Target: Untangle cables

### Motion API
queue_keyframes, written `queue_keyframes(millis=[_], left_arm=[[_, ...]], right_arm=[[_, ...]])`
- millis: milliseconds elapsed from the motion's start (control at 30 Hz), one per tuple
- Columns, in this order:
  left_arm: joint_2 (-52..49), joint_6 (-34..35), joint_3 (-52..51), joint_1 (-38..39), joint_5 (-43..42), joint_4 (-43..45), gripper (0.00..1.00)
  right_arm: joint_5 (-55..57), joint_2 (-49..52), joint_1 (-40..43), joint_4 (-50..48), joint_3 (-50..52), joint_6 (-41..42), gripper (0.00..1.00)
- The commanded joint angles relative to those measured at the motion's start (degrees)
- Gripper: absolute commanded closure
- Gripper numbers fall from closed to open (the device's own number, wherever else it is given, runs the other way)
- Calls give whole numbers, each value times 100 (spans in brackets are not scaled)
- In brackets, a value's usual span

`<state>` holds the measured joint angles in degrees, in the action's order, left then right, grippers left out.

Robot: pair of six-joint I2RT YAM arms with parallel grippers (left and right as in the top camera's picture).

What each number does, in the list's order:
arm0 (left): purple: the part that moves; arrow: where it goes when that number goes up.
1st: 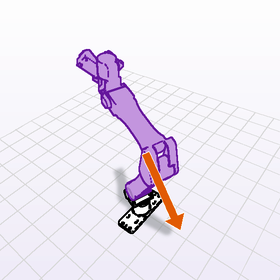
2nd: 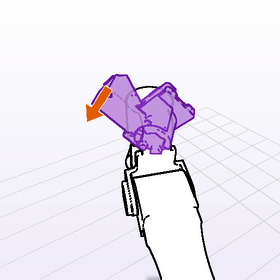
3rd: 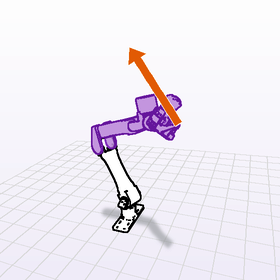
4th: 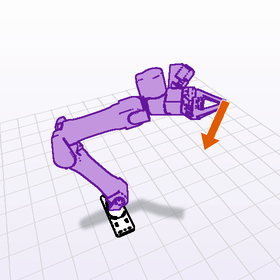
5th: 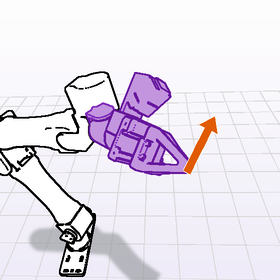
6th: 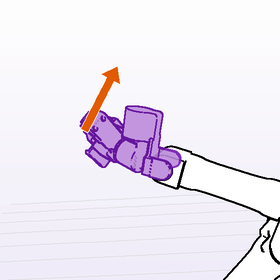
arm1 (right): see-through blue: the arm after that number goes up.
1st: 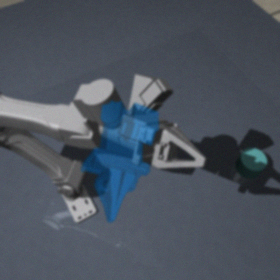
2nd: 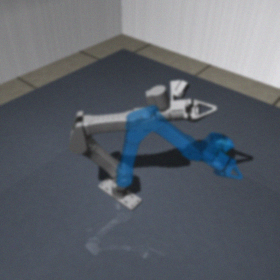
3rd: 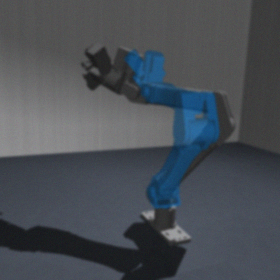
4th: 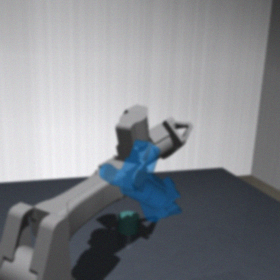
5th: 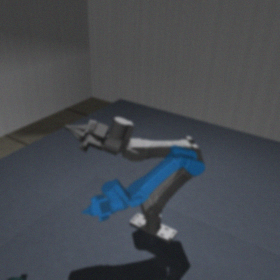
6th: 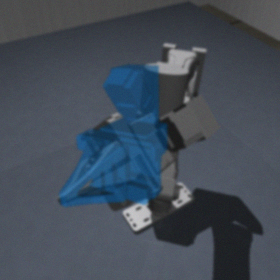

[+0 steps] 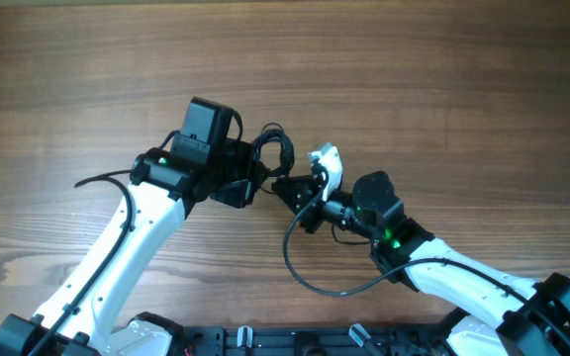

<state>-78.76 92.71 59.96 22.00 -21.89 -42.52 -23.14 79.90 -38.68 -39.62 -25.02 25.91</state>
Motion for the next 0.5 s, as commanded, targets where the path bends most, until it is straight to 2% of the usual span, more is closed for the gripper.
queue_keyframes(millis=[0,167,300,367,467], left_arm=[[-20,-409,4,33,-20,74,96],[-22,-2199,4,35,1172,201,96],[-20,-3261,4,35,2013,232,96],[-22,-3744,4,35,2155,345,96],[-22,-4603,4,94,1954,780,96]], right_arm=[[-146,31,20,-11,-48,284,96],[-1661,-251,522,2,-48,1300,95],[-3198,-520,1093,2,-48,1882,96],[-3687,-592,1320,-2,-48,2277,96],[-3838,-599,1453,-42,-48,2793,96]])
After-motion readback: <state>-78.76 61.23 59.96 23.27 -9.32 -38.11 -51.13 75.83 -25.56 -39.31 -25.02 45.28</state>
